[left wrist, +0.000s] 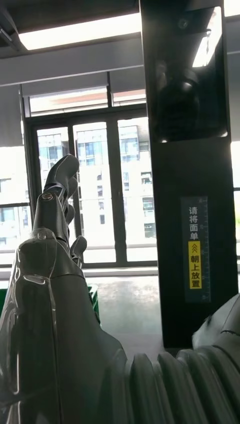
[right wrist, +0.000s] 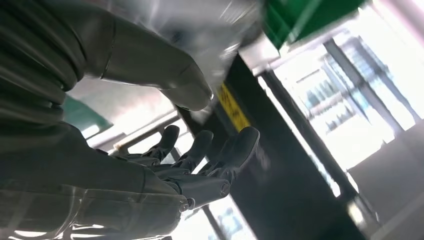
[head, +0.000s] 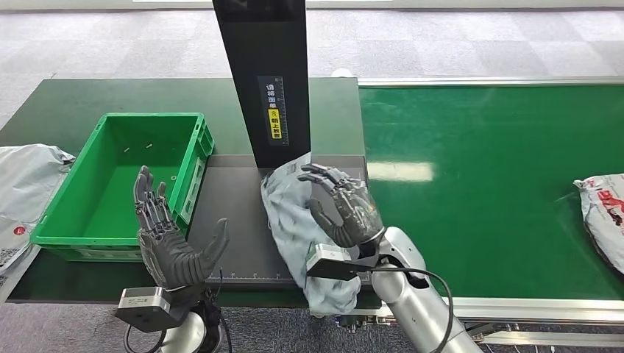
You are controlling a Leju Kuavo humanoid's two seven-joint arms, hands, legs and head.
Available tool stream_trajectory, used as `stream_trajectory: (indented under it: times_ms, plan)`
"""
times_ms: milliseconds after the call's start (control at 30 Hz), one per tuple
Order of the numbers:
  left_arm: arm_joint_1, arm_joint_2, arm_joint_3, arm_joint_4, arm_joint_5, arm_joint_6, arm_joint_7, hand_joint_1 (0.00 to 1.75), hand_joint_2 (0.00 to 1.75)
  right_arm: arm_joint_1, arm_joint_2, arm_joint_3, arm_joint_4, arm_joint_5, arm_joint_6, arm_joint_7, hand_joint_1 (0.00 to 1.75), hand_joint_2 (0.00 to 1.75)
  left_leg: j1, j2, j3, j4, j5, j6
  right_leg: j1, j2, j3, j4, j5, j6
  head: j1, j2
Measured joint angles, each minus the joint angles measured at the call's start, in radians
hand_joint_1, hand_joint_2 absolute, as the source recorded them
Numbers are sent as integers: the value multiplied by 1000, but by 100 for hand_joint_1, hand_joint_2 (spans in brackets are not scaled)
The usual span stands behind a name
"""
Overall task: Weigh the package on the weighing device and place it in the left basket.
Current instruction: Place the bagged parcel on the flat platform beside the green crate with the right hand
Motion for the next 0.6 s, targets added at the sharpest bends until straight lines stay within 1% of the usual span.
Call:
stream_trajectory:
  times_ms: [67, 133, 200, 300, 367, 467, 600]
  plan:
    - [-1, 0, 0, 0, 6, -10, 0, 0, 175, -36, -1, 65, 80, 93, 33, 88, 175, 175, 0, 0, 0, 0, 0, 0, 0, 0, 0, 0, 0, 0, 0, 0]
    - [-2, 0, 0, 0, 8, -11, 0, 0, 175, -77, 0, 137, 179, 193, 43, 183, 175, 175, 0, 0, 0, 0, 0, 0, 0, 0, 0, 0, 1, 0, 0, 0]
    - [-2, 0, 0, 0, 8, -12, 0, 0, 175, -110, 3, 194, 269, 250, 39, 241, 175, 175, 0, -1, 0, 0, 1, 0, 0, -1, 0, 0, 1, 0, 0, 0]
    - [-2, 0, 0, 1, 9, -15, 0, 0, 175, -149, 12, 261, 390, 298, 14, 298, 175, 175, 0, -1, 0, 0, 1, 0, 0, -1, 0, 0, 1, 0, 0, 0]
    - [-2, 0, 0, 2, 9, -23, 0, 0, 175, -163, 19, 289, 449, 308, -11, 323, 175, 175, 0, -1, 0, 0, 0, 0, 0, -1, 0, 0, 1, 0, 0, 0]
    - [-2, -1, 0, 8, 15, -43, 0, 0, 175, -170, 28, 305, 507, 301, -51, 340, 175, 175, 0, 0, 0, 0, 0, 0, 0, 0, 0, 0, 1, 0, 0, 0]
    - [-1, -2, 0, 21, 20, -67, 0, 0, 175, -166, 34, 306, 540, 262, -113, 325, 175, 175, 0, 0, 0, 0, 0, 0, 0, 0, 0, 0, 1, 0, 0, 0]
